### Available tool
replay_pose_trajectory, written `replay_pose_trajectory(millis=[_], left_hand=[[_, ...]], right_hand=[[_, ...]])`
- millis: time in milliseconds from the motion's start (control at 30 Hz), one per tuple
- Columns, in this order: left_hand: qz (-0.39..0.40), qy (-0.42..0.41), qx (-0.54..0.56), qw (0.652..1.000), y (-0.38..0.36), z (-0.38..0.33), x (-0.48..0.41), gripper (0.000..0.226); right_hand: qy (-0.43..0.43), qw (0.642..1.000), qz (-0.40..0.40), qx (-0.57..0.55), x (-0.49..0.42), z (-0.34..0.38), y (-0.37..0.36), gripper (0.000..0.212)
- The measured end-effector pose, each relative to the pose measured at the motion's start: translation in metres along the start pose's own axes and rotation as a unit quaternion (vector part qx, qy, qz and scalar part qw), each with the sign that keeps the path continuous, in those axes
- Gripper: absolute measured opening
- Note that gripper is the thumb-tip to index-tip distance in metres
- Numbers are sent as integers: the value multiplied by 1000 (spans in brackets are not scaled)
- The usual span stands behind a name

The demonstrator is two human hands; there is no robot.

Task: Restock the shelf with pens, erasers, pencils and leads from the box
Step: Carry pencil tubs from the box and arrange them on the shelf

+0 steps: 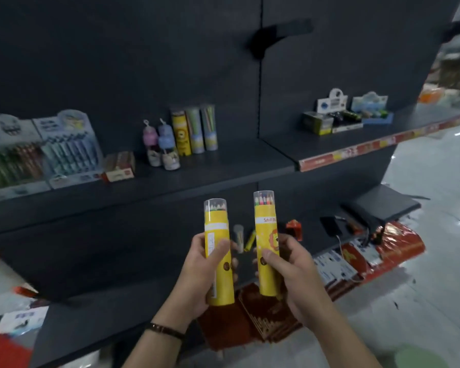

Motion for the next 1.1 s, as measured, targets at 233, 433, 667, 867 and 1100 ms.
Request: replay_pose_trajectory(millis=[233,433,667,867,1100], left_hand=[[-123,-85,-92,985,55,-55,-69,25],[-240,-107,-36,964,53,-76,-143,63],[-222,-229,-117,941,56,-150,-226,44],[-192,-262,-171,930,71,-211,-273,25],[-157,-228,-408,870,100,-283,-329,32]], right_hand=[[35,999,31,-14,-92,28,-71,22],[69,997,40,-21,-180,43,-103,22],[73,991,100,-60,-281,78,-122,23],[112,987,113,-9,-346,101,-131,25],[173,975,89,107,-392,93,-132,23]])
Point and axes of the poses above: each hand's wrist, its own x-axis away from the middle knuckle, its own y-axis out of the back of the hand, z = x × y, the point moved 8 cm from there along -x, towards the middle knuckle, and after that the axes turned 1 degree about z, right-handed, at the moved point
